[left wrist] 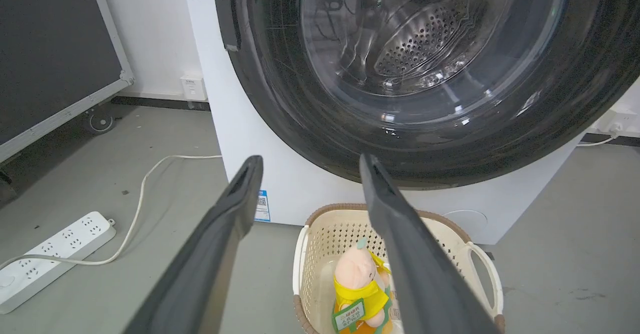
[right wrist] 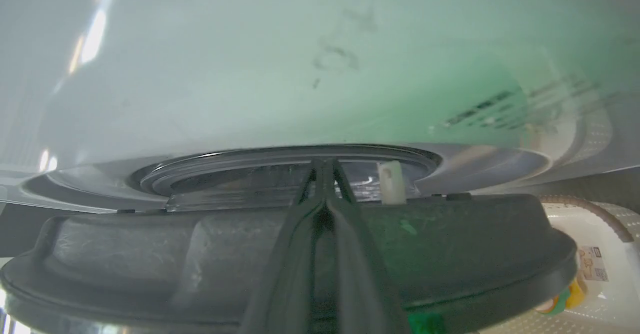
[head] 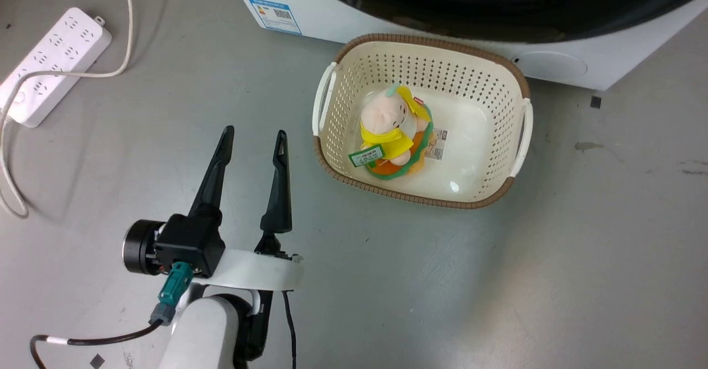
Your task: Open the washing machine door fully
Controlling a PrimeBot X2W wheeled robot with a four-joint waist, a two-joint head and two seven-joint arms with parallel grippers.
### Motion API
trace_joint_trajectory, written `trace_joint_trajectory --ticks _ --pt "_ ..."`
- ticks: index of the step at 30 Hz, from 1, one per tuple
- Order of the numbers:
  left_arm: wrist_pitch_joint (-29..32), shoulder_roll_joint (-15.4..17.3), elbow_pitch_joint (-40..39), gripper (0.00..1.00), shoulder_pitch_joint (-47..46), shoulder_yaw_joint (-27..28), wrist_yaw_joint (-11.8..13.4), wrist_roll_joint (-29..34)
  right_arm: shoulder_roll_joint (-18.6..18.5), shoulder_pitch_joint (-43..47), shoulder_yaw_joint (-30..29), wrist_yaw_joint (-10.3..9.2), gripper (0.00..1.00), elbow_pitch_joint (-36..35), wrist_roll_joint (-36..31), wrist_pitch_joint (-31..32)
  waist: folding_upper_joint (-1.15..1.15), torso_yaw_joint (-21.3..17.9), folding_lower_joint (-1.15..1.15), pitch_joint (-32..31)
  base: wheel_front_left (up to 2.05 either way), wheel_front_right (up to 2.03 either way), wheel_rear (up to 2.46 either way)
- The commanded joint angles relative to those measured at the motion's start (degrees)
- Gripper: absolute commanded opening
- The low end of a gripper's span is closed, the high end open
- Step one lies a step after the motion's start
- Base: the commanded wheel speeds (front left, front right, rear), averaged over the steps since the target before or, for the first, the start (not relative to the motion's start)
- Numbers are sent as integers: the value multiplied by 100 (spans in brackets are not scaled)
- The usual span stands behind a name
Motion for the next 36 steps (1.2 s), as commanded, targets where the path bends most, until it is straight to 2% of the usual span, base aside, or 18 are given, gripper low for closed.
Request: trace_joint_trajectory --ticks 1,6,15,20,30,36 --pt "-66 8 17 100 -63 -34 23 -54 18 -78 0 7 0 217 141 157 -1 12 0 -53 0 0 0" --pt "-124 8 63 100 -24 -70 32 -104 -7 147 -56 7 0 416 396 445 -1 -1 0 -274 0 0 0" --pt "-124 8 219 100 294 -200 -11 -91 341 1493 -40 7 0 -237 557 945 -1 -75 0 -1049 0 0 0" --pt "-124 8 306 100 535 -257 -37 -92 630 2389 -57 7 0 -927 696 1194 -1 -101 0 -1411 0 0 0" --pt "-124 8 433 100 829 -284 -102 -76 1625 4076 54 7 0 -2445 814 1813 -1 -132 0 -1899 0 0 0" --pt "-124 8 519 100 988 -295 -166 -67 1907 4890 239 7 0 -3203 957 2246 -1 -67 0 -2157 0 0 0"
